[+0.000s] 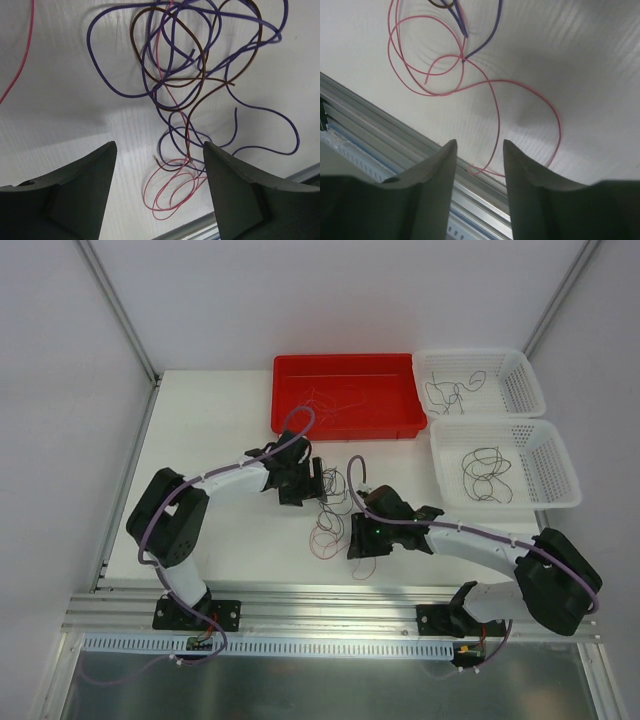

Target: Untangle the cables

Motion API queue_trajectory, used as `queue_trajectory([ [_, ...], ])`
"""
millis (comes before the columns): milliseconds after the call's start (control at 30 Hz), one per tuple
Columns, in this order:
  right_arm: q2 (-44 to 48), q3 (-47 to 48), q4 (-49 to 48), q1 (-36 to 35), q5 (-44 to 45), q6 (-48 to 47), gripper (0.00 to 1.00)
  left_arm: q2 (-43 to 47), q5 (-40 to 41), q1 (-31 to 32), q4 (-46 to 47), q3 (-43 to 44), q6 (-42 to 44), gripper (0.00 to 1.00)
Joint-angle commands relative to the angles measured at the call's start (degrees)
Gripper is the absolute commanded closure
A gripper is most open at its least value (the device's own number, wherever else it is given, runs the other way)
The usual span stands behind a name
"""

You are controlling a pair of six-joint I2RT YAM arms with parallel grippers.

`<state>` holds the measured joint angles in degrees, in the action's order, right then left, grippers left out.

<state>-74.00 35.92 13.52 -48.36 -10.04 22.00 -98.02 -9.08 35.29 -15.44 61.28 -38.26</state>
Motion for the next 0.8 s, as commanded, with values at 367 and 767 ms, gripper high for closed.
queue_trajectory([
  [367, 21.9, 15.4, 25.6, -2.6, 9.4, -10.9, 0.99, -7.4, 7.8, -1.4, 0.7, 7.0, -5.6, 0.38],
  [767, 35.8, 56.1, 42.4, -2.5, 31.3, -25.9, 0.99, -7.5, 10.5, -12.6, 0.5, 1.1, -8.9, 0.45],
])
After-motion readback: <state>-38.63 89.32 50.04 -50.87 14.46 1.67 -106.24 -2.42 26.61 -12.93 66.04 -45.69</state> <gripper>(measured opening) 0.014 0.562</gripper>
